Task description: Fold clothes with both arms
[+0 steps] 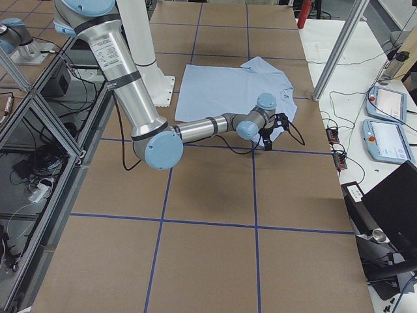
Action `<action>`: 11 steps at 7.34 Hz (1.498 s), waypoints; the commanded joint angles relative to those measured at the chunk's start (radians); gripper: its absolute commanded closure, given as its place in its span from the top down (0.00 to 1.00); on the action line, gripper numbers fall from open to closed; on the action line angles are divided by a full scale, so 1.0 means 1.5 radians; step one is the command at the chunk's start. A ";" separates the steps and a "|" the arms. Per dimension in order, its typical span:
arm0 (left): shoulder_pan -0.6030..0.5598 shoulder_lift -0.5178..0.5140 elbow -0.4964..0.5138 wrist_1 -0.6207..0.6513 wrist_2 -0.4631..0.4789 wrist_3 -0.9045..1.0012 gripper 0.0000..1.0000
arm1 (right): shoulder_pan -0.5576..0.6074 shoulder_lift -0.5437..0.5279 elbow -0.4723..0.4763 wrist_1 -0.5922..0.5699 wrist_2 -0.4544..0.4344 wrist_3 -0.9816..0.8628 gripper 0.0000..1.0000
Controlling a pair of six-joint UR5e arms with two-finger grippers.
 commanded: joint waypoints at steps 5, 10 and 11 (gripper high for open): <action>0.000 0.000 0.002 -0.003 -0.001 0.000 1.00 | -0.014 0.022 -0.038 -0.001 -0.009 0.000 0.83; 0.000 0.000 0.002 -0.003 -0.001 0.000 1.00 | -0.014 0.035 -0.052 -0.003 -0.009 0.000 0.53; -0.001 0.000 0.002 -0.002 0.000 -0.001 1.00 | -0.014 0.036 -0.051 -0.001 -0.008 0.000 0.42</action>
